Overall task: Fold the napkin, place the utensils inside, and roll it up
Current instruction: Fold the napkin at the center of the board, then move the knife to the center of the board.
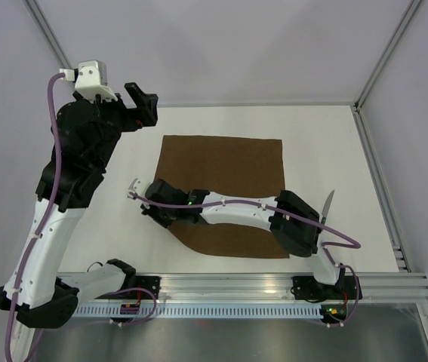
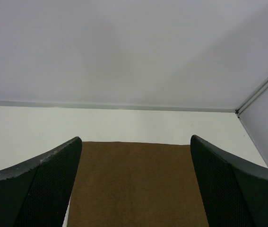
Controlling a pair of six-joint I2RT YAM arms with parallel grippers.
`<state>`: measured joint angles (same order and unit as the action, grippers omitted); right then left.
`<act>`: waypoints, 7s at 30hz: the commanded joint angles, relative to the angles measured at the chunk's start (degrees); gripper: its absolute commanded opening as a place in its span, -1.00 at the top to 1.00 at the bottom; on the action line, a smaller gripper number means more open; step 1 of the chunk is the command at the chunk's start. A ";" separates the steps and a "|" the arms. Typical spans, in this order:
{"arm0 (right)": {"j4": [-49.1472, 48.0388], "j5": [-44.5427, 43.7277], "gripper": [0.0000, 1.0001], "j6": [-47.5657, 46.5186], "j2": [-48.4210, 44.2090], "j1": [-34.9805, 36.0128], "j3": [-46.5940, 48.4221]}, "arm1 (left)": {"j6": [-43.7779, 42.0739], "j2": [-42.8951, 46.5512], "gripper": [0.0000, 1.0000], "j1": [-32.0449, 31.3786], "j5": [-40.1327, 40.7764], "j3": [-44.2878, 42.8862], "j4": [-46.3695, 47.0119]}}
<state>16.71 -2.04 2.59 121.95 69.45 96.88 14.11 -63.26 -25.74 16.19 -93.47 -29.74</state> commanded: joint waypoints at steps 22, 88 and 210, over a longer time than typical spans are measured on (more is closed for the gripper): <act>0.08 -0.33 0.99 -8.47 -17.53 -15.30 -11.62 | 2.41 0.51 -0.99 0.16 -2.48 5.49 9.43; -3.00 1.34 0.99 -10.24 -14.55 -47.56 -15.32 | 6.55 -1.69 -0.99 0.16 -4.85 16.39 16.64; 25.21 -1.47 -0.46 -16.83 -28.24 -76.12 -22.77 | 15.77 -6.34 -0.99 0.78 -14.77 33.17 37.72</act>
<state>33.45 -3.25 -12.78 98.17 -4.38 78.22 25.15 -69.04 -25.19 4.95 -61.93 -0.14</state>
